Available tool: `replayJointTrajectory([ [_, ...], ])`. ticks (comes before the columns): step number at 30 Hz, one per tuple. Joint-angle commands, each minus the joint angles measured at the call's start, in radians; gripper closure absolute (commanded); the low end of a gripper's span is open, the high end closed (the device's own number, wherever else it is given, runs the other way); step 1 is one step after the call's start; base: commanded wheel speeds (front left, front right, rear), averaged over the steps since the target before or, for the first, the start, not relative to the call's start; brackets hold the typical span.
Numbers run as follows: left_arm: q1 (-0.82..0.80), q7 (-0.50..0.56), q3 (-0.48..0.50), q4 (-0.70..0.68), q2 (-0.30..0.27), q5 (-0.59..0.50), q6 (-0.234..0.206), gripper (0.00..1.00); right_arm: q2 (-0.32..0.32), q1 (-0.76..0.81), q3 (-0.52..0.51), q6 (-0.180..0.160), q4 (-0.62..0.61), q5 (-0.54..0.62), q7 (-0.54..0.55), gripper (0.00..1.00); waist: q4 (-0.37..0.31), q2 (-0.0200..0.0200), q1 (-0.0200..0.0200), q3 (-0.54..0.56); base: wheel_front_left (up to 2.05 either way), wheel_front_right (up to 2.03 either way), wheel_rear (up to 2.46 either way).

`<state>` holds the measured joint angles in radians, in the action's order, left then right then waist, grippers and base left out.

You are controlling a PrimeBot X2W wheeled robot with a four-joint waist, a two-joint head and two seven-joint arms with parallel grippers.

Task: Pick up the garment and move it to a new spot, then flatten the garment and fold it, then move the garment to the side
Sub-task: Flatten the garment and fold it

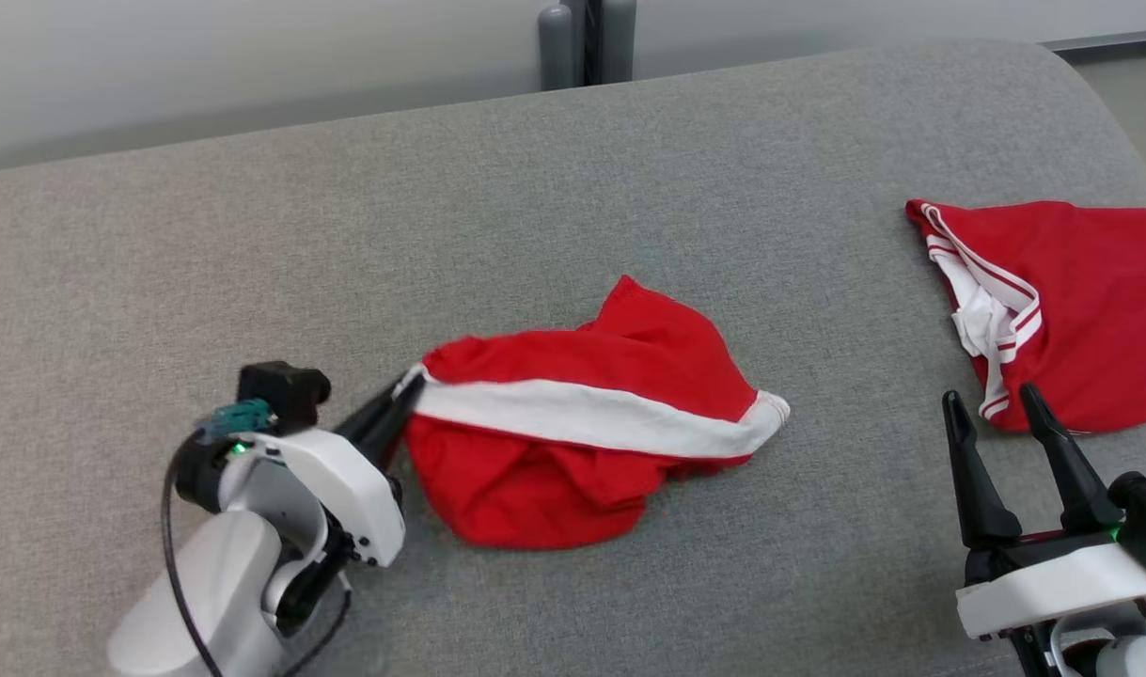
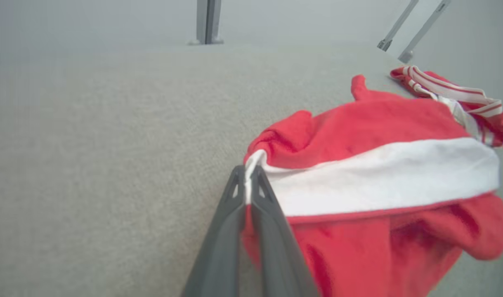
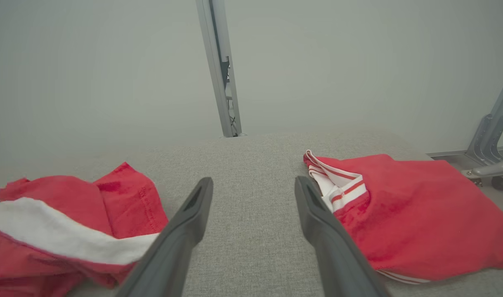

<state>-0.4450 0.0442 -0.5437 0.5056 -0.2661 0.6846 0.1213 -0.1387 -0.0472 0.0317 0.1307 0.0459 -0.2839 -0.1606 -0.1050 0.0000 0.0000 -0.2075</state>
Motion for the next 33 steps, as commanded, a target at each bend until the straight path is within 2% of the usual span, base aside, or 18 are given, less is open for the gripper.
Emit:
replayJointTrajectory([
  [1,-0.028,-0.035,0.011,-0.014,-0.016,-0.024,-0.013,1.00,-0.002,0.002,-0.007,0.000,0.002,-0.007,-0.007,0.00,0.008,0.0000,0.0000,0.003,0.00,0.00,0.00],
  [4,-0.046,-0.108,0.036,-0.065,-0.043,-0.056,-0.034,1.00,-0.004,0.010,-0.014,0.000,0.007,-0.010,-0.008,0.00,0.025,0.0000,0.0000,0.011,0.00,0.00,0.00],
  [7,-0.058,-0.169,0.037,-0.143,-0.086,-0.125,-0.074,1.00,-0.006,0.010,-0.016,0.000,0.009,-0.013,-0.007,0.00,0.037,0.0000,0.0000,0.017,0.00,0.00,0.00],
  [11,0.012,-0.168,-0.006,-0.241,-0.122,-0.195,-0.121,1.00,-0.008,0.013,-0.013,0.000,0.006,-0.015,-0.004,0.00,0.046,0.0000,0.0000,0.021,0.00,0.00,0.00],
  [15,0.088,-0.143,-0.040,-0.271,-0.112,-0.194,-0.144,1.00,-0.010,0.013,-0.011,0.000,0.003,-0.019,0.001,0.00,0.047,0.0000,0.0000,0.017,0.00,0.00,0.00],
  [16,0.138,-0.140,-0.061,-0.254,-0.100,-0.193,-0.158,1.00,-0.009,0.013,-0.012,0.000,0.004,-0.021,0.003,0.00,0.047,0.0000,0.0000,0.013,0.00,0.00,0.00],
  [21,0.197,-0.166,-0.078,-0.201,-0.055,-0.169,-0.167,1.00,-0.008,0.015,-0.019,0.000,0.002,-0.023,0.010,0.00,0.054,0.0000,0.0000,0.006,0.00,0.00,0.00],
  [22,0.203,-0.177,-0.074,-0.188,-0.049,-0.164,-0.172,0.86,-0.008,0.015,-0.021,0.000,0.001,-0.022,0.014,0.00,0.056,0.0000,0.0000,0.006,0.00,0.00,0.00],
  [23,0.208,-0.191,-0.067,-0.180,-0.042,-0.159,-0.179,0.20,-0.009,0.015,-0.023,0.000,0.000,-0.022,0.015,0.00,0.058,0.0000,0.0000,0.006,0.00,0.00,0.00],
  [24,0.212,-0.208,-0.061,-0.174,-0.035,-0.156,-0.185,0.00,-0.010,0.015,-0.026,0.000,-0.002,-0.022,0.016,0.00,0.062,0.0000,0.0000,0.007,0.00,0.00,0.00],
  [28,0.229,-0.261,-0.036,-0.186,-0.025,-0.152,-0.202,0.00,-0.016,0.020,-0.037,0.000,-0.006,-0.019,0.025,0.00,0.080,0.0000,0.0000,0.020,0.00,0.00,0.00],
  [33,0.275,-0.301,0.036,-0.293,-0.036,-0.142,-0.229,0.00,-0.022,0.032,-0.041,0.000,-0.013,-0.007,0.028,0.00,0.113,0.0000,0.0000,0.051,0.00,0.00,0.00],
])
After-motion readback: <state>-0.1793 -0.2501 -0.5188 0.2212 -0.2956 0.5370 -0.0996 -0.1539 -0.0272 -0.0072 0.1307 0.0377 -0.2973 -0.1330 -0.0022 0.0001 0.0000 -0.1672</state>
